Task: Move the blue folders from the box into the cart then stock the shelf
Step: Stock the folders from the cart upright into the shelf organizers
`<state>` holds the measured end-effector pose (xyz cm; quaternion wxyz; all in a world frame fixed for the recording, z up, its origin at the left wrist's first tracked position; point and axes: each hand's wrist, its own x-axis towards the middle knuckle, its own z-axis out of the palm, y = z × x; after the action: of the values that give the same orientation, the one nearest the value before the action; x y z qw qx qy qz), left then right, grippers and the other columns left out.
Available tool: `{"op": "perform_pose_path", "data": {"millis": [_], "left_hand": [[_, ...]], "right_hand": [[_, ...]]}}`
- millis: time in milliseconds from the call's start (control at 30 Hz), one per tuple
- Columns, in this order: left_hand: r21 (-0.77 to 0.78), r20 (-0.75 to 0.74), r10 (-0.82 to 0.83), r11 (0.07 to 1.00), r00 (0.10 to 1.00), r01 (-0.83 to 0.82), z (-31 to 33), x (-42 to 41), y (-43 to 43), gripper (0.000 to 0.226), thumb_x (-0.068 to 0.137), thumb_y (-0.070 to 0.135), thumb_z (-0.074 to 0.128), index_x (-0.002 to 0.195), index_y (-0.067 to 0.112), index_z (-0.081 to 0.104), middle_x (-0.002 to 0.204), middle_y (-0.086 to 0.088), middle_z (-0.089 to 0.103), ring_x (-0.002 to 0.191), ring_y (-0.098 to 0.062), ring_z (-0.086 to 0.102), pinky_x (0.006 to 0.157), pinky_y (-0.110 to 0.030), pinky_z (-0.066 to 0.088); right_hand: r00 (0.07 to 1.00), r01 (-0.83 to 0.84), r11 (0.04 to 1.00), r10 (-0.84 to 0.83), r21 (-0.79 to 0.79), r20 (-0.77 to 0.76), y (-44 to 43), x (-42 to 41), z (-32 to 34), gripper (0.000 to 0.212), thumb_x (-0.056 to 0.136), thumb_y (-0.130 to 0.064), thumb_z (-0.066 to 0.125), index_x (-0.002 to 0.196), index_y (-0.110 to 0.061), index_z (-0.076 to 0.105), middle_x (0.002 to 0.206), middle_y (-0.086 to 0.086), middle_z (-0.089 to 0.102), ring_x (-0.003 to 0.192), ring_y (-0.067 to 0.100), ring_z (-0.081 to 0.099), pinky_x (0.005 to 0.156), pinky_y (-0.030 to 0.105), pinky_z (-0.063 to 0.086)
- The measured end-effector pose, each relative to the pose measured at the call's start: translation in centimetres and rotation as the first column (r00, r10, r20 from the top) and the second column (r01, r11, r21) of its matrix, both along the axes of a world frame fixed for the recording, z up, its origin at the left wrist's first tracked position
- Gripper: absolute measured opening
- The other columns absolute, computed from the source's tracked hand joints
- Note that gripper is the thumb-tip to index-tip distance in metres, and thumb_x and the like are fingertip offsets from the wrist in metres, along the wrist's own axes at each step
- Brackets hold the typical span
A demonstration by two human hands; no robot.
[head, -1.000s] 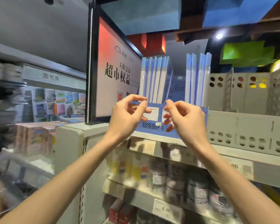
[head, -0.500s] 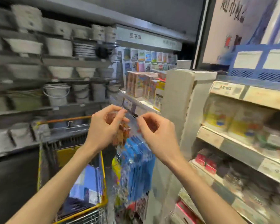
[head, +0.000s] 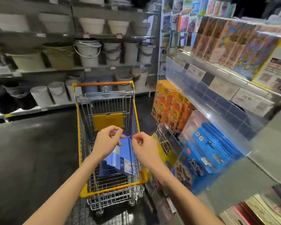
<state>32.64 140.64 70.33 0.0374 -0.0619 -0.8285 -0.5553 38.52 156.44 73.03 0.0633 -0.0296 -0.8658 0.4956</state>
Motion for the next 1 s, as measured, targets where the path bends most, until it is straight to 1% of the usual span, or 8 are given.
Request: {"op": "perform_pose_path", "data": {"millis": [100,233,333,433,600,700,833,1000], "left_hand": [[-0.064,0.113,0.009,0.998,0.994,-0.001,-3.7,-3.8,-2.4,0.017,0.1,0.032,0.059,0.103,0.018,0.069,0.081,0.003,0.076,0.058,-0.017,0.072,0.059,-0.036,0.056],[-0.129,0.26,-0.015,0.99,0.965,0.05,-8.8,-7.4,-5.5,0.014,0.1,0.034,0.058,0.104,0.023,0.066,0.085,0.006,0.076,0.058,-0.016,0.071,0.069,-0.044,0.061],[-0.127,0.347,-0.022,0.989,0.937,0.07,-12.3,-8.9,-7.5,0.011,0.1,0.031,0.058,0.104,0.024,0.065,0.087,0.004,0.075,0.064,-0.018,0.073,0.073,-0.048,0.062],[-0.139,0.428,0.023,0.989,0.903,0.041,-14.7,-10.2,-8.6,0.01,0.101,0.028,0.056,0.106,0.023,0.063,0.091,0.0,0.075,0.063,-0.017,0.073,0.075,-0.044,0.061],[-0.137,0.55,0.046,0.99,0.834,0.036,-18.5,-14.0,-9.8,0.013,0.102,0.029,0.054,0.108,0.02,0.062,0.099,-0.005,0.074,0.059,-0.017,0.073,0.07,-0.037,0.057],[-0.202,0.578,0.039,0.975,0.815,0.097,-20.6,-16.8,-10.3,0.016,0.102,0.032,0.053,0.112,0.023,0.06,0.097,-0.004,0.074,0.059,-0.014,0.071,0.061,-0.03,0.055],[-0.311,0.617,0.047,0.932,0.786,0.189,-22.1,-19.9,-10.1,0.018,0.101,0.031,0.051,0.115,0.026,0.06,0.079,0.004,0.071,0.065,-0.022,0.069,0.062,-0.029,0.052],[-0.338,0.642,0.058,0.916,0.765,0.214,-25.7,-23.6,-9.6,0.018,0.1,0.034,0.05,0.112,0.028,0.062,0.077,0.007,0.069,0.068,-0.016,0.068,0.07,-0.032,0.054]], "right_hand": [[0.993,0.011,1.0,-0.012,0.006,0.119,-2.0,-4.1,-3.6,0.019,0.097,-0.018,0.054,0.11,-0.009,0.064,0.09,-0.003,0.062,0.078,0.009,0.054,0.069,0.019,0.038],[0.966,0.041,0.999,-0.047,0.029,0.256,-4.1,-8.7,-7.9,0.025,0.098,-0.017,0.054,0.119,-0.006,0.061,0.113,0.008,0.065,0.086,0.014,0.053,0.065,0.012,0.037],[0.93,0.057,0.998,-0.066,0.034,0.361,-5.3,-11.2,-11.2,0.028,0.098,-0.019,0.055,0.123,-0.007,0.06,0.116,0.008,0.065,0.091,0.015,0.055,0.073,0.018,0.038],[0.889,0.042,0.999,-0.053,0.034,0.455,-6.0,-13.4,-14.4,0.027,0.097,-0.021,0.056,0.12,-0.006,0.062,0.112,0.01,0.068,0.099,0.023,0.063,0.085,0.031,0.047],[0.823,-0.035,0.991,-0.045,0.129,0.567,-6.5,-17.6,-20.4,0.025,0.097,-0.026,0.057,0.109,-0.006,0.064,0.101,0.014,0.072,0.1,0.03,0.066,0.087,0.034,0.049],[0.778,-0.08,0.984,-0.039,0.16,0.626,-6.5,-20.7,-23.9,0.025,0.097,-0.024,0.057,0.112,-0.005,0.062,0.105,0.015,0.071,0.1,0.029,0.066,0.085,0.033,0.05],[0.722,-0.108,0.98,-0.038,0.167,0.691,-6.8,-25.1,-27.7,0.044,0.098,-0.037,0.056,0.128,-0.005,0.053,0.118,0.013,0.067,0.105,0.03,0.064,0.088,0.035,0.05],[0.685,-0.067,0.97,-0.125,0.234,0.718,-8.3,-30.4,-32.4,0.065,0.094,-0.053,0.056,0.138,-0.007,0.044,0.124,0.016,0.062,0.112,0.032,0.062,0.09,0.036,0.049]]}}
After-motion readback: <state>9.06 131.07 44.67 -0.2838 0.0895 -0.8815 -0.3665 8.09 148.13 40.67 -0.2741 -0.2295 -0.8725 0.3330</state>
